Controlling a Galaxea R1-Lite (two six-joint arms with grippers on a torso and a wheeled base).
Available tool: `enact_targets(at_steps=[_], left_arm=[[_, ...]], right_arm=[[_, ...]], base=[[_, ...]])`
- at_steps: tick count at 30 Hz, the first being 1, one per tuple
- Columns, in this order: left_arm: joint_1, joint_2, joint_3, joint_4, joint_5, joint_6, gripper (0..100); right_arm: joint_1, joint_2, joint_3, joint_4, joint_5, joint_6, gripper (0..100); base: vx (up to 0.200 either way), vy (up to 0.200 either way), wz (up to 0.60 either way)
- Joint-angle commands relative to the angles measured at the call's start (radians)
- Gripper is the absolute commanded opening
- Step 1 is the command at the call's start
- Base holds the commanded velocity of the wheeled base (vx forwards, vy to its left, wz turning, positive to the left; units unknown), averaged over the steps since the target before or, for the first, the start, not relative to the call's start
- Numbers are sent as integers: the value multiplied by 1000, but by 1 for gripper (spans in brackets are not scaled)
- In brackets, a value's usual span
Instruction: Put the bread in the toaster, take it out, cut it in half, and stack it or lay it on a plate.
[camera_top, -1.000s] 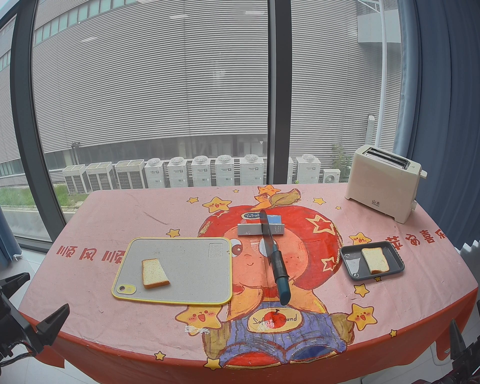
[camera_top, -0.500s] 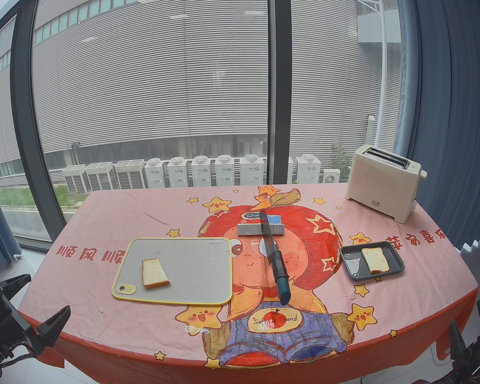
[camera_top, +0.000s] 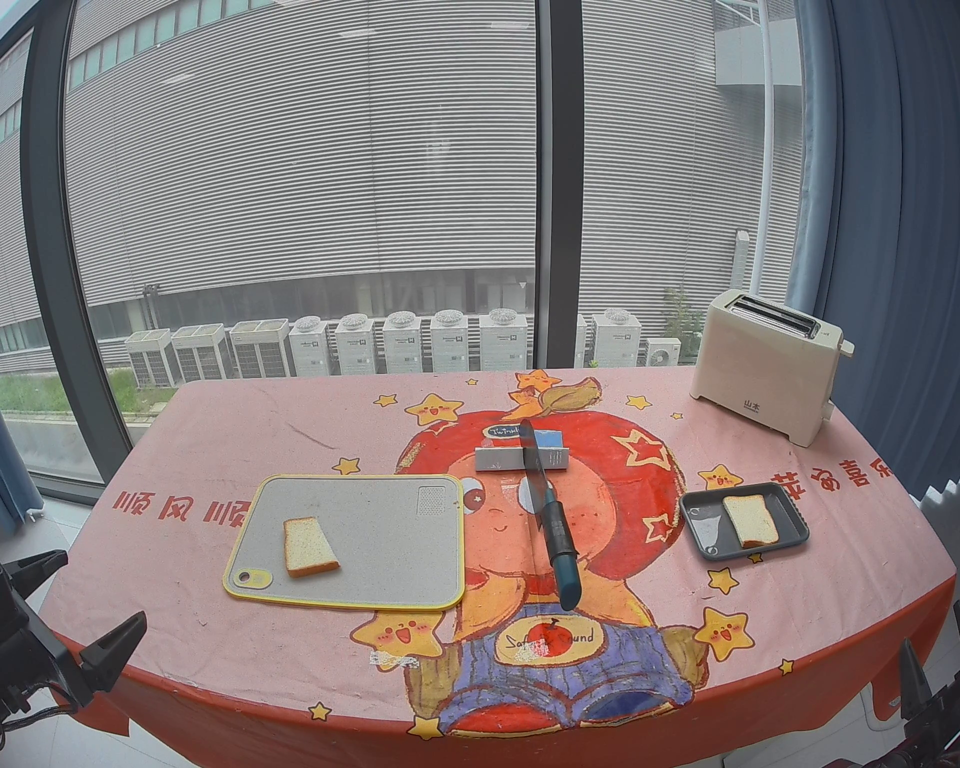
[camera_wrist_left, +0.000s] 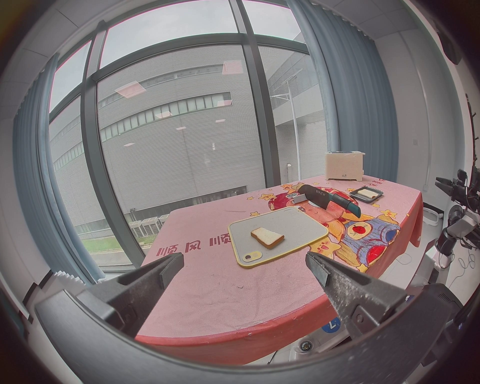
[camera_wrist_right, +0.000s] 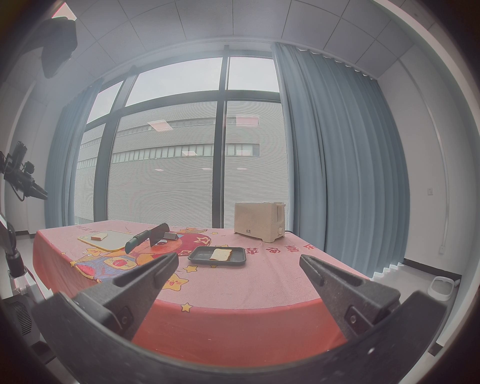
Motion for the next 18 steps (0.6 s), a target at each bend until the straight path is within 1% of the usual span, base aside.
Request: enact_targets(at_steps=[1, 5, 18], left_arm=[[0, 36, -2, -2, 0, -2, 100], [0, 64, 1, -2, 0, -8, 100], [0, 99, 3, -2, 0, -9, 100]], right_arm=[[-1, -13, 18, 0, -2, 0, 100], [0, -16, 18, 0, -3, -1, 100], [-1, -16, 18, -2, -3, -4, 100]], base=[[0, 0, 0], [0, 0, 0], [0, 0, 0]])
